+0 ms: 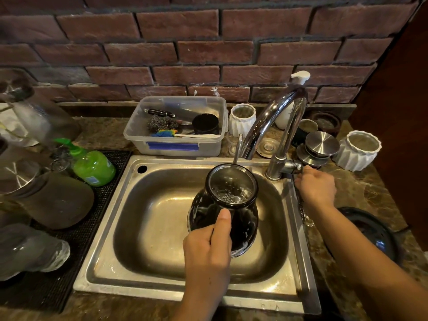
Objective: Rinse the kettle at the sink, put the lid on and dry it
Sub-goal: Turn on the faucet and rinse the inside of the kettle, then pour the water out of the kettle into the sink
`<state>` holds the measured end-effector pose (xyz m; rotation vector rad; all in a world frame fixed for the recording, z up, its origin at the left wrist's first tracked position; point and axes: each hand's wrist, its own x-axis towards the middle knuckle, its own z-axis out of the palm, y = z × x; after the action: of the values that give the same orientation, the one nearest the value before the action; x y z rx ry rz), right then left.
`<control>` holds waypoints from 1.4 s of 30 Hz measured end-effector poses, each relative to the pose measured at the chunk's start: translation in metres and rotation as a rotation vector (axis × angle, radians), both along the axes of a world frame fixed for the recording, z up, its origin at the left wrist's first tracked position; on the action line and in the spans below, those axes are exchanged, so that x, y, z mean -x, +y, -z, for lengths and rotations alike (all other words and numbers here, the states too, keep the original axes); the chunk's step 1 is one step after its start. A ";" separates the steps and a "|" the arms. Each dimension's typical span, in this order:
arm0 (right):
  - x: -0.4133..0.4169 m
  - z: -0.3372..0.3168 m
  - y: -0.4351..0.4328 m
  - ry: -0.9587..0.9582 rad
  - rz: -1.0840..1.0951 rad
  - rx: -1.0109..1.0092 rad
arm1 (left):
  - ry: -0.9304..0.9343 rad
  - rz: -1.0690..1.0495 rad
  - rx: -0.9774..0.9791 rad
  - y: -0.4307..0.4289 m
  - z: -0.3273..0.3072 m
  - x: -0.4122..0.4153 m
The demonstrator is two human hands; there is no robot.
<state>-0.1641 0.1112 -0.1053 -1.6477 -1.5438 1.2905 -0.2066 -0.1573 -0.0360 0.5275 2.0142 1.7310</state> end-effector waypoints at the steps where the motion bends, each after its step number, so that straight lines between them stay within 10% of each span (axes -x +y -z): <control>1: -0.002 -0.002 -0.001 0.008 -0.013 0.008 | 0.001 -0.004 -0.001 -0.001 -0.002 -0.001; 11: -0.029 -0.034 -0.039 -0.021 -0.059 -0.047 | 0.046 -0.028 -0.004 -0.033 -0.026 -0.005; 27: -0.017 -0.188 -0.181 0.344 -0.788 -0.234 | 0.102 -0.058 -0.064 -0.114 -0.085 -0.024; 42: -0.035 -0.191 -0.282 0.114 -0.840 -0.247 | 0.041 -0.021 -0.066 -0.201 -0.053 -0.049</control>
<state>-0.1294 -0.1712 0.0854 -0.7497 -2.3185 1.4534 -0.1581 -0.3587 0.0175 0.5703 2.0032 1.8183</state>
